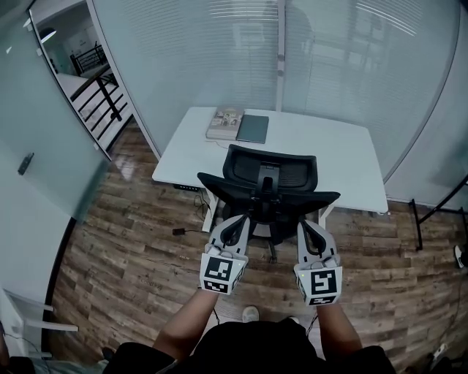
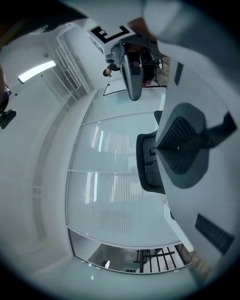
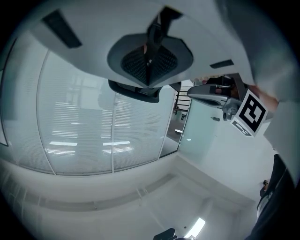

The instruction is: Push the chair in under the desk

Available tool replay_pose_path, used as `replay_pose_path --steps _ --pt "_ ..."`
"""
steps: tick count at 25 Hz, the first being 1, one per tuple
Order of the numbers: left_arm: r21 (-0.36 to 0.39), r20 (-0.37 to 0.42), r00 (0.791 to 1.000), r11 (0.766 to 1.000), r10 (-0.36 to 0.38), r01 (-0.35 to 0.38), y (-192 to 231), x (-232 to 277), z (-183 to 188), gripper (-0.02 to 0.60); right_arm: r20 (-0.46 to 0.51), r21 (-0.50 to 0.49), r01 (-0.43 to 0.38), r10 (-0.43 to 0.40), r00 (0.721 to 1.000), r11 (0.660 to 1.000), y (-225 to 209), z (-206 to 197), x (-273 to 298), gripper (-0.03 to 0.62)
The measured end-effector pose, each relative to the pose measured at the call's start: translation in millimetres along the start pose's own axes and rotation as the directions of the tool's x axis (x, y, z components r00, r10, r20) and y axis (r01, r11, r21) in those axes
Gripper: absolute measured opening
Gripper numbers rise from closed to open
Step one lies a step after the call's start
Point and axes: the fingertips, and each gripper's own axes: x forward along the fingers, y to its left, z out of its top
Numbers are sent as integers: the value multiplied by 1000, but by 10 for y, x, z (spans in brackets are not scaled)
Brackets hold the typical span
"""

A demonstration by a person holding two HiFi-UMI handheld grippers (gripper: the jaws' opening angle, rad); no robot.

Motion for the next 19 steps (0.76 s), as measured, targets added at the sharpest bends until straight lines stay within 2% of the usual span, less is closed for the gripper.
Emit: replay_pose_path --steps 5,13,19 --pt "15 -1 1000 1000 -25 25 -75 -22 -3 14 -2 -30 -1 0 1000 1000 15 0 -8 3" --pt "131 -23 998 990 -53 56 -212 41 56 14 -6 17 -14 14 1000 1000 14 -125 32 3" --pt "99 -15 998 993 -62 64 -287 56 97 14 -3 19 -2 2 1000 1000 6 -110 35 3"
